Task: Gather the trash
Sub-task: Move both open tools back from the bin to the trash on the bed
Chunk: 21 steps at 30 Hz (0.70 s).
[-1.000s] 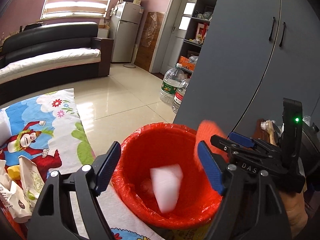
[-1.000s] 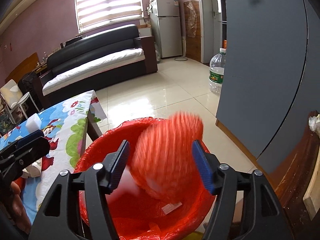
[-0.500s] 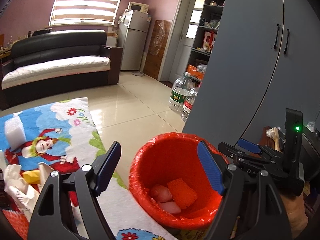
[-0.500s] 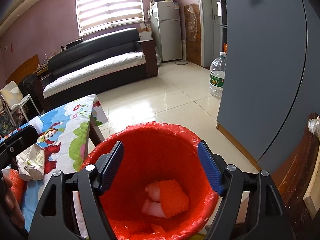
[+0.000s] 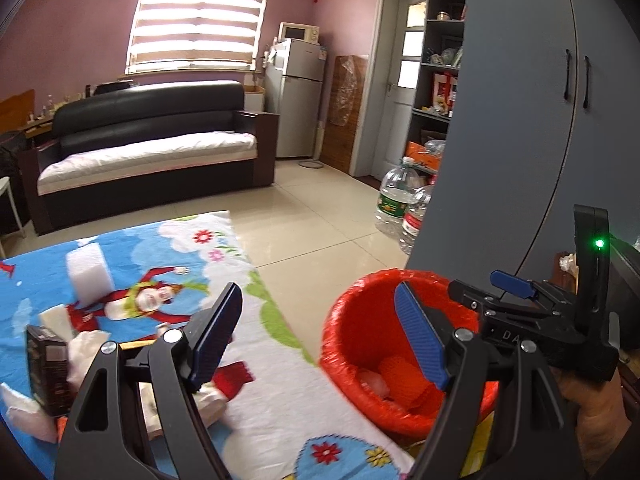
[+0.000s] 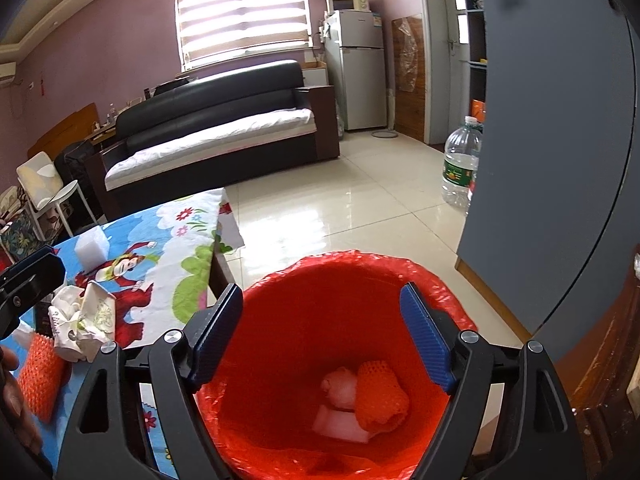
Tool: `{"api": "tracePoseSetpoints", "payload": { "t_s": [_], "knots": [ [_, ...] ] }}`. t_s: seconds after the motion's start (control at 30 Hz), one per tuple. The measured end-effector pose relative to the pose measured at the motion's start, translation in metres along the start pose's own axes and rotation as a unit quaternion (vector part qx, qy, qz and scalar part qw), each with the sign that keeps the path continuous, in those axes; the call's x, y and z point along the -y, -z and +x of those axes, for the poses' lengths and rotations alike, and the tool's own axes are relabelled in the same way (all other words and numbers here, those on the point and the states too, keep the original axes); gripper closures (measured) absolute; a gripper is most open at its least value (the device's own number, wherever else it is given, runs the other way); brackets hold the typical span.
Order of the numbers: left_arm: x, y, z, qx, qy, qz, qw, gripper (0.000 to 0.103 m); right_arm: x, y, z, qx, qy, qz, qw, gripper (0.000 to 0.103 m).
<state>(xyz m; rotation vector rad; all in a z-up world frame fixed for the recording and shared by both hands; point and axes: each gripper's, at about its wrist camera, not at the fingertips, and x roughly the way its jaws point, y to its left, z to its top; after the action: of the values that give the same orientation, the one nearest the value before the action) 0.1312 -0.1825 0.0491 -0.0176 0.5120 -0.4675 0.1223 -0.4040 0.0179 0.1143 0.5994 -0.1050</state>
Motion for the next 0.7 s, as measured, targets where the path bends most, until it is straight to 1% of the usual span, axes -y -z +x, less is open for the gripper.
{"api": "tracePoseSetpoints", "payload": {
  "t_s": [0.37, 0.7],
  "knots": [
    [-0.039, 0.019, -0.025, -0.009, -0.053, -0.022, 0.9983, 0.027, -0.036, 0.007, 0.004, -0.004, -0.032, -0.026, 0.999, 0.026],
    [-0.072, 0.039, -0.044, -0.026, -0.097, -0.042, 0.9941, 0.027, -0.067, 0.012, 0.009, -0.012, -0.063, -0.043, 0.997, 0.026]
  ]
}}
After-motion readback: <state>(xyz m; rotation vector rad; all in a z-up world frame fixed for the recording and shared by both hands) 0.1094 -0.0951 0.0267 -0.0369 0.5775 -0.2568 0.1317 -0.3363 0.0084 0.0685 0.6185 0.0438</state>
